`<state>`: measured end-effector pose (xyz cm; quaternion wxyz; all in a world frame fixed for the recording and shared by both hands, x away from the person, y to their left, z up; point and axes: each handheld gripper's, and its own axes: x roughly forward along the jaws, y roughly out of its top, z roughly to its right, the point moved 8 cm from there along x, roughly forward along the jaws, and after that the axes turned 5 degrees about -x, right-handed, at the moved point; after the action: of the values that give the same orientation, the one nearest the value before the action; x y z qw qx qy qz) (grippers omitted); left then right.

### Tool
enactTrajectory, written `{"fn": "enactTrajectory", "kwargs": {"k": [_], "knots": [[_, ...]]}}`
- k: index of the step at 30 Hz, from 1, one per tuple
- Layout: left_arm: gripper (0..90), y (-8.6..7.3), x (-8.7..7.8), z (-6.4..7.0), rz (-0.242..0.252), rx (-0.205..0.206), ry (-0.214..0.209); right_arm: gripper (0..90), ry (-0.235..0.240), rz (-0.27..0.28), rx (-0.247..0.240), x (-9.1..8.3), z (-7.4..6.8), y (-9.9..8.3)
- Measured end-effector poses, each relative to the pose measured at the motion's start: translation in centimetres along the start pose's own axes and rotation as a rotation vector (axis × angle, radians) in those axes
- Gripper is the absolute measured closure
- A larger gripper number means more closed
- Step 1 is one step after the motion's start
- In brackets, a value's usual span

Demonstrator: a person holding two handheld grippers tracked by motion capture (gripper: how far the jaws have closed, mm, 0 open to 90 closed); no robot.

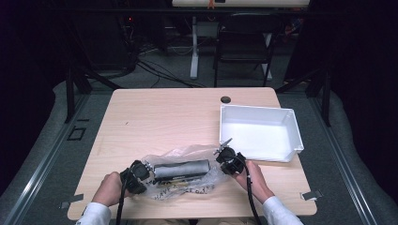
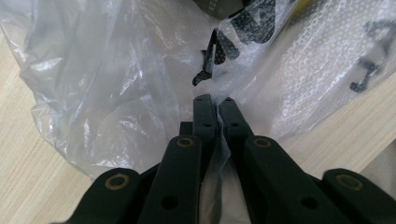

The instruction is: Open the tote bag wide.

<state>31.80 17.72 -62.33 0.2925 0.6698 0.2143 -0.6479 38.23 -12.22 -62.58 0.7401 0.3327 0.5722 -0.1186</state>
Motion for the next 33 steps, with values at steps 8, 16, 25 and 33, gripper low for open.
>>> {"fn": "enactTrajectory", "kwargs": {"k": [8,16,25,33], "knots": [[62.9,0.6,-2.1,0.0,0.095,-0.028,-0.042,77.0,0.067,0.076,-0.001,-2.0,-0.5,0.7],[44.5,1.3,-4.6,0.7,0.197,-0.034,-0.062,67.6,0.081,0.206,-0.015,-5.2,-1.3,1.6],[40.4,3.7,-6.4,-2.1,0.441,-0.183,-0.016,54.5,0.185,0.194,-0.094,-5.3,-3.6,1.8],[33.7,6.1,-3.9,-4.0,0.393,-0.228,0.037,54.3,0.21,0.07,-0.136,-2.9,-5.1,1.2]]}}
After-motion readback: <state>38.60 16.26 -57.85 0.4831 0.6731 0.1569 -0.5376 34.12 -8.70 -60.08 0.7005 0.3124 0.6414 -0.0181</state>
